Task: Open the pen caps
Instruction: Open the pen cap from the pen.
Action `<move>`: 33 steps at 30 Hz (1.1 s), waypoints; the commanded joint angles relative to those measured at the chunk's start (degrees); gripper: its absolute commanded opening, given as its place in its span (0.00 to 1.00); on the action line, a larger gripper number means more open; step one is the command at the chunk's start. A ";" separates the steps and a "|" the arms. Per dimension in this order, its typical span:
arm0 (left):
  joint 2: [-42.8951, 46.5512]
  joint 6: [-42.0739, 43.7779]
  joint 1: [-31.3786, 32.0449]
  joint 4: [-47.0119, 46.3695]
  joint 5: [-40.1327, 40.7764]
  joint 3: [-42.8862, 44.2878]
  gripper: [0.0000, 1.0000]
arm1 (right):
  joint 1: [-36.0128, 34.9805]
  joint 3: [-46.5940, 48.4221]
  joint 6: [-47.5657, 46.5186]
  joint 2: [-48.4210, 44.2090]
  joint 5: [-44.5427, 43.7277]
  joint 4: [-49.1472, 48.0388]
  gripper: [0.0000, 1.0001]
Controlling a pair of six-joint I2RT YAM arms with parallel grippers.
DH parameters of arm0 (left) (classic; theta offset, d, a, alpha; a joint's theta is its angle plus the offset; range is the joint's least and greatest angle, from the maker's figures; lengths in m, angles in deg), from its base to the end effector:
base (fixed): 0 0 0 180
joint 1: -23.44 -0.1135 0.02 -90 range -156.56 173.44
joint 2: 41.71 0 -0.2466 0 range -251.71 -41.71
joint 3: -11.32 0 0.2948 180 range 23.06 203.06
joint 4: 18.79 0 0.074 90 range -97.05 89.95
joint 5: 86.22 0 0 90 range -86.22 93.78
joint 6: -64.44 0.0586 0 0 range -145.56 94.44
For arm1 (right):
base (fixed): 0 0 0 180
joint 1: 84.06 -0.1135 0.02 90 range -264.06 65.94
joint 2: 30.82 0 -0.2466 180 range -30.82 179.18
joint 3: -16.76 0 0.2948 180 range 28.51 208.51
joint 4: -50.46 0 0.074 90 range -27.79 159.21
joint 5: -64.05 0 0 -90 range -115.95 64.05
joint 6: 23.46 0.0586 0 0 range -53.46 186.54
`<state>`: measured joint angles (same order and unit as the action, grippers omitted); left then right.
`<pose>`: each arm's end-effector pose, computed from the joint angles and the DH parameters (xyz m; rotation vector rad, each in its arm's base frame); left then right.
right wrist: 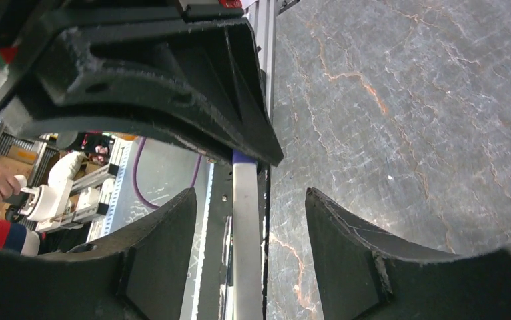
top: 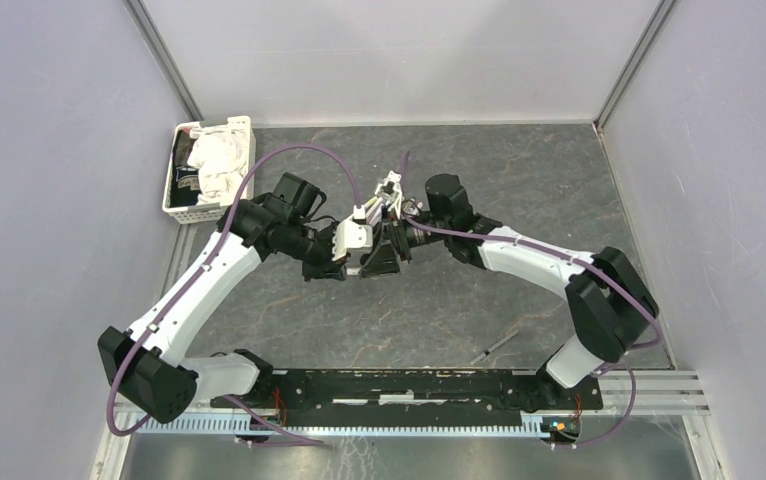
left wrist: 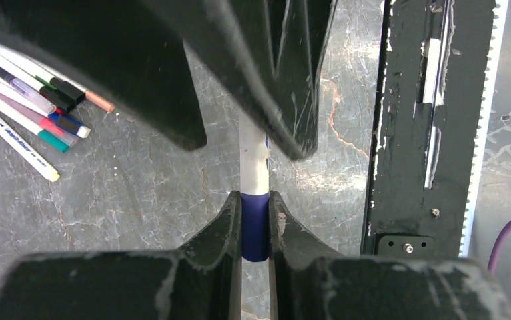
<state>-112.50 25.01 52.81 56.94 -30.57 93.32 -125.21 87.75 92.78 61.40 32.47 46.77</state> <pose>0.2284 -0.1665 0.2932 1.7566 1.8211 -0.6618 0.2715 0.3035 0.2216 -1.0487 1.8362 1.7057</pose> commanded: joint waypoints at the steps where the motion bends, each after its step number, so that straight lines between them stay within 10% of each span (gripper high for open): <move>1: 0.62 2.70 0.08 0.79 0.07 0.97 0.04 | -1.93 5.56 -1.88 3.11 1.93 1.77 0.66; 10: 0.56 2.65 0.08 0.37 -0.05 1.10 0.04 | -3.03 7.39 -2.16 5.89 2.76 2.62 0.50; 16: 0.62 4.01 0.08 0.50 3.09 1.14 0.02 | -2.40 10.64 -11.11 6.05 0.22 14.86 0.00; 33: -1.93 18.46 -10.09 2.95 16.09 3.16 0.02 | 4.42 2.86 -30.23 -0.49 -10.19 34.47 0.00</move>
<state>-114.36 35.78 51.58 50.03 -28.40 93.52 -125.67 95.01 68.73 62.85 25.38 63.64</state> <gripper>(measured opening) 0.198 0.173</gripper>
